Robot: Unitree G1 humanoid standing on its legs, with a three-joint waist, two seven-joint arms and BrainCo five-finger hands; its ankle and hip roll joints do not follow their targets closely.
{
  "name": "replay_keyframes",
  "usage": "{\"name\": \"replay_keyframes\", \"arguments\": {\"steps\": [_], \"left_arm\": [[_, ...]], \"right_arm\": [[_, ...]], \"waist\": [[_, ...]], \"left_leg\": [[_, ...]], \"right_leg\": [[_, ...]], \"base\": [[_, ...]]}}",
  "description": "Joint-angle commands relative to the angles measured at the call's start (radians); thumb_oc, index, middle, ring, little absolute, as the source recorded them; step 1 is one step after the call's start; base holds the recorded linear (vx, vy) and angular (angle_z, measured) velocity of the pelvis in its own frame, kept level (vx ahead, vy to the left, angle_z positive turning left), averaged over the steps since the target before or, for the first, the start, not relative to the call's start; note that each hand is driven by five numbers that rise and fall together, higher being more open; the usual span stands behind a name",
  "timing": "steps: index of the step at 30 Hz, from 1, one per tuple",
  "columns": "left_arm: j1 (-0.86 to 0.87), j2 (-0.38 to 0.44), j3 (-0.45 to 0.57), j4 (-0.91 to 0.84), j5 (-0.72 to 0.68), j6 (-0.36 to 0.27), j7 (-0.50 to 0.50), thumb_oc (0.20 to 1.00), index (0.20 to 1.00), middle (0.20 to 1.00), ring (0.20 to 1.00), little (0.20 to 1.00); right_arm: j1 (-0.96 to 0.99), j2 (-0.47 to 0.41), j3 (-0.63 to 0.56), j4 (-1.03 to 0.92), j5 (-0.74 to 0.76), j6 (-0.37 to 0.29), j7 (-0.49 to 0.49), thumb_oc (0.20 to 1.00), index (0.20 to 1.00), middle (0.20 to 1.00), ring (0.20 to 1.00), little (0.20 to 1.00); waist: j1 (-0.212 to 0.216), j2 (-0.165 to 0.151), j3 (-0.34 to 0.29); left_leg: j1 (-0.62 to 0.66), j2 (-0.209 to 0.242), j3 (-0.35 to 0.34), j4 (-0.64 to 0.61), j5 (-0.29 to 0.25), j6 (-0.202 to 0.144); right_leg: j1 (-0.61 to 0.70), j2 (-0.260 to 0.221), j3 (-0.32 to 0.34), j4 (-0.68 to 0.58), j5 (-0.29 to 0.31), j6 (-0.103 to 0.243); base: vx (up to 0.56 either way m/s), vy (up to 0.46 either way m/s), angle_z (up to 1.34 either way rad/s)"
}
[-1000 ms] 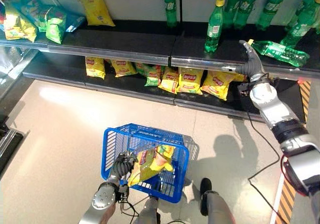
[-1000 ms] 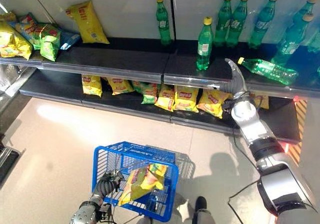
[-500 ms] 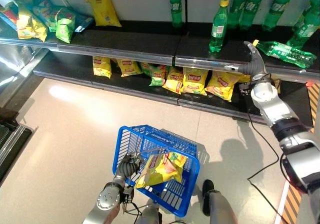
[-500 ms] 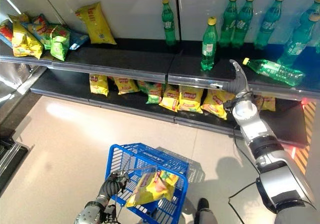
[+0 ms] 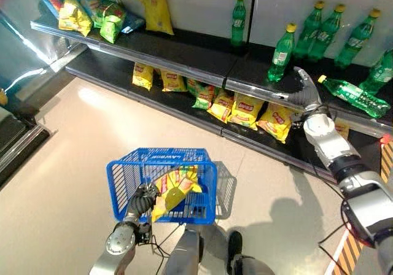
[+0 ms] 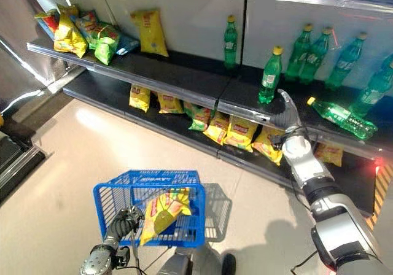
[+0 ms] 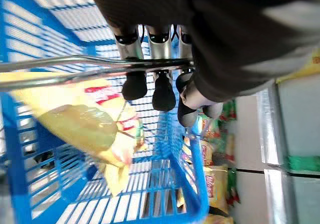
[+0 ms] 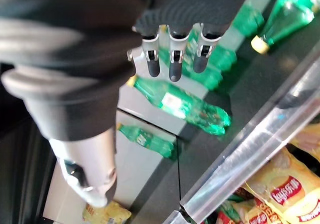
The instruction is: Pick up the snacks into the basket
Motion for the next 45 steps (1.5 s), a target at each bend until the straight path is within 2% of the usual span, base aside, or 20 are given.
{"name": "replay_keyframes", "arguments": {"steps": [1, 2, 3, 4, 5, 7, 8, 9, 10, 11, 12, 13, 14, 17, 19, 20, 21, 27, 38, 45], "left_arm": [[0.001, 0.059, 0.059, -0.164, 0.027, -0.095, 0.013, 0.200, 0.200, 0.200, 0.200, 0.200], [-0.004, 0.071, 0.055, -0.172, 0.039, -0.098, 0.014, 0.200, 0.200, 0.200, 0.200, 0.200], [-0.020, 0.085, 0.053, -0.183, 0.055, -0.102, 0.019, 0.200, 0.200, 0.200, 0.200, 0.200], [-0.021, 0.085, 0.054, -0.183, 0.056, -0.101, 0.020, 0.200, 0.200, 0.200, 0.200, 0.200], [-0.012, 0.097, 0.067, -0.193, 0.061, -0.115, 0.031, 0.200, 0.200, 0.200, 0.200, 0.200], [-0.022, 0.093, 0.077, -0.199, 0.046, -0.131, 0.040, 0.200, 0.200, 0.200, 0.200, 0.200], [-0.037, 0.088, 0.074, -0.195, 0.039, -0.137, 0.043, 0.200, 0.200, 0.200, 0.200, 0.200], [-0.056, 0.088, 0.071, -0.187, 0.039, -0.139, 0.044, 0.200, 0.200, 0.200, 0.200, 0.200], [-0.057, 0.088, 0.071, -0.186, 0.038, -0.140, 0.044, 0.200, 0.200, 0.200, 0.200, 0.200], [-0.078, 0.085, 0.075, -0.184, 0.052, -0.140, 0.057, 0.200, 0.200, 0.200, 0.200, 0.200], [-0.079, 0.084, 0.075, -0.184, 0.052, -0.140, 0.057, 0.200, 0.200, 0.200, 0.200, 0.200], [-0.094, 0.082, 0.064, -0.191, 0.071, -0.150, 0.050, 0.200, 0.200, 0.200, 0.200, 0.200], [-0.102, 0.080, 0.061, -0.187, 0.078, -0.154, 0.053, 0.200, 0.200, 0.200, 0.200, 0.200], [-0.093, 0.054, 0.069, -0.191, 0.062, -0.153, 0.055, 0.200, 0.200, 0.200, 0.200, 0.200], [-0.093, 0.057, 0.044, -0.204, 0.080, -0.151, 0.041, 0.200, 0.200, 0.200, 0.200, 0.200], [-0.093, 0.057, 0.044, -0.204, 0.081, -0.151, 0.041, 0.200, 0.200, 0.200, 0.200, 0.200], [-0.086, 0.052, 0.039, -0.211, 0.062, -0.154, 0.037, 0.200, 0.200, 0.200, 0.200, 0.200], [-0.079, 0.050, 0.005, -0.212, 0.034, -0.152, 0.020, 0.200, 0.200, 0.200, 0.200, 0.200], [-0.090, 0.039, -0.045, -0.223, 0.012, -0.140, 0.000, 0.200, 0.200, 0.200, 0.200, 0.200], [-0.107, 0.035, -0.067, -0.221, 0.008, -0.135, -0.007, 0.200, 0.200, 0.200, 0.200, 0.200]], "right_arm": [[0.052, -0.030, -0.028, -0.141, -0.084, -0.029, 0.005, 1.000, 1.000, 1.000, 1.000, 1.000], [0.059, -0.023, -0.035, -0.150, -0.090, -0.028, 0.006, 1.000, 1.000, 1.000, 1.000, 1.000], [0.060, -0.009, -0.036, -0.169, -0.101, -0.032, 0.004, 1.000, 1.000, 1.000, 1.000, 1.000], [0.059, -0.009, -0.037, -0.170, -0.102, -0.031, 0.003, 1.000, 1.000, 1.000, 1.000, 1.000], [0.035, 0.008, -0.016, -0.167, -0.118, -0.026, -0.005, 1.000, 1.000, 1.000, 1.000, 1.000], [-0.001, -0.003, -0.001, -0.142, -0.117, -0.026, -0.001, 1.000, 1.000, 1.000, 1.000, 1.000], [-0.007, -0.008, 0.012, -0.148, -0.117, -0.028, 0.003, 1.000, 1.000, 1.000, 1.000, 1.000], [0.004, -0.017, 0.015, -0.173, -0.118, -0.028, 0.001, 1.000, 1.000, 1.000, 1.000, 1.000], [0.004, -0.018, 0.014, -0.174, -0.118, -0.027, 0.001, 1.000, 1.000, 1.000, 1.000, 1.000], [0.013, -0.042, -0.004, -0.188, -0.130, -0.024, -0.011, 1.000, 1.000, 1.000, 1.000, 1.000], [0.013, -0.042, -0.004, -0.189, -0.130, -0.024, -0.011, 1.000, 1.000, 1.000, 1.000, 1.000], [0.012, -0.057, -0.005, -0.193, -0.132, -0.028, -0.012, 1.000, 1.000, 1.000, 1.000, 1.000], [0.018, -0.063, -0.018, -0.190, -0.128, -0.032, -0.015, 1.000, 1.000, 1.000, 1.000, 1.000], [0.025, -0.080, -0.028, -0.200, -0.141, -0.028, -0.015, 1.000, 1.000, 1.000, 1.000, 1.000], [0.027, -0.093, -0.031, -0.195, -0.137, -0.028, -0.013, 1.000, 1.000, 1.000, 1.000, 1.000], [0.027, -0.093, -0.031, -0.195, -0.137, -0.028, -0.013, 1.000, 1.000, 1.000, 1.000, 1.000], [0.010, -0.100, -0.029, -0.170, -0.132, -0.029, -0.016, 1.000, 1.000, 1.000, 1.000, 1.000], [-0.124, -0.164, 0.001, -0.049, -0.070, -0.032, -0.030, 1.000, 1.000, 1.000, 1.000, 1.000], [-0.255, -0.186, 0.066, 0.025, 0.002, -0.033, -0.027, 1.000, 1.000, 1.000, 1.000, 1.000], [-0.264, -0.176, 0.063, 0.052, 0.046, -0.036, -0.022, 1.000, 1.000, 1.000, 1.000, 1.000]], "waist": [[-0.031, -0.067, -0.065], [-0.046, -0.052, -0.047], [-0.060, -0.029, -0.028], [-0.060, -0.033, -0.026], [-0.077, -0.019, -0.011], [-0.095, -0.036, -0.005], [-0.118, -0.056, 0.000], [-0.140, -0.065, 0.004], [-0.141, -0.063, 0.004], [-0.157, -0.066, 0.009], [-0.158, -0.066, 0.008], [-0.156, -0.070, 0.018], [-0.158, -0.065, 0.025], [-0.156, -0.047, 0.017], [-0.163, -0.022, 0.009], [-0.163, -0.022, 0.009], [-0.160, -0.008, 0.004], [-0.155, 0.026, -0.004], [-0.143, 0.042, -0.012], [-0.133, 0.041, -0.015]], "left_leg": [[-0.005, -0.071, 0.029, 0.029, 0.034, 0.109], [0.034, -0.076, 0.037, 0.041, 0.021, 0.122], [0.051, -0.058, 0.043, 0.040, 0.018, 0.130], [0.048, -0.061, 0.046, 0.044, 0.016, 0.130], [0.090, -0.050, 0.047, 0.028, -0.013, 0.134], [0.122, -0.069, 0.041, 0.012, -0.038, 0.120], [0.138, -0.090, 0.034, 0.004, -0.062, 0.109], [0.150, -0.103, 0.018, 0.003, -0.080, 0.102], [0.149, -0.101, 0.016, 0.001, -0.076, 0.102], [0.140, -0.121, 0.000, 0.035, -0.116, 0.102], [0.139, -0.121, -0.001, 0.036, -0.116, 0.101], [0.110, -0.136, -0.009, 0.111, -0.149, 0.098], [0.089, -0.141, -0.007, 0.142, -0.158, 0.097], [0.073, -0.134, -0.012, 0.130, -0.151, 0.093], [0.077, -0.124, -0.026, 0.107, -0.145, 0.087], [0.077, -0.124, -0.026, 0.107, -0.145, 0.087], [0.078, -0.122, -0.031, 0.091, -0.141, 0.087], [0.090, -0.124, -0.058, 0.031, -0.113, 0.073], [0.115, -0.114, -0.112, -0.059, -0.064, 0.050], [0.118, -0.117, -0.146, -0.062, -0.062, 0.047]], "right_leg": [[0.102, -0.196, 0.048, 0.282, 0.034, 0.266], [0.022, -0.211, 0.040, 0.402, 0.108, 0.262], [-0.052, -0.192, 0.030, 0.486, 0.147, 0.249], [-0.060, -0.195, 0.033, 0.499, 0.142, 0.248], [-0.182, -0.210, 0.017, 0.493, 0.086, 0.223], [-0.214, -0.194, -0.009, 0.279, 0.068, 0.229], [-0.217, -0.177, -0.014, 0.075, 0.090, 0.247], [-0.196, -0.166, 0.006, -0.069, 0.116, 0.264], [-0.190, -0.165, 0.004, -0.083, 0.126, 0.264], [-0.208, -0.186, 0.035, -0.166, 0.171, 0.286], [-0.209, -0.186, 0.035, -0.166, 0.171, 0.286], [-0.212, -0.200, 0.062, -0.135, 0.175, 0.278], [-0.227, -0.206, 0.065, -0.120, 0.186, 0.274], [-0.254, -0.206, 0.045, -0.073, 0.176, 0.261], [-0.252, -0.211, 0.040, -0.070, 0.161, 0.257], [-0.252, -0.211, 0.039, -0.069, 0.161, 0.257], [-0.257, -0.214, 0.037, -0.065, 0.154, 0.255], [-0.268, -0.225, 0.031, -0.033, 0.124, 0.250], [-0.260, -0.240, -0.003, 0.006, 0.081, 0.243], [-0.246, -0.252, -0.029, 0.027, 0.061, 0.238]], "base": [[0.49, 0.318, -0.86], [0.34, 0.286, -0.64], [0.21, 0.189, -0.13], [0.29, 0.209, 0.23], [0.31, 0.113, 0.37], [0.39, -0.004, -0.42], [0.36, -0.162, -0.70], [0.25, -0.138, -0.38], [0.28, -0.166, 0.07], [0.16, -0.106, 0.47], [0.28, -0.261, 0.89], [0.13, -0.211, 0.77], [0.14, -0.245, 0.72], [0.08, -0.105, 0.52], [0.11, -0.114, 0.08], [0.07, -0.045, 0.06], [0.06, -0.023, 0.01], [0.05, -0.026, 0.01], [0.03, -0.041, 0.17], [0.03, -0.040, 0.26]]}}
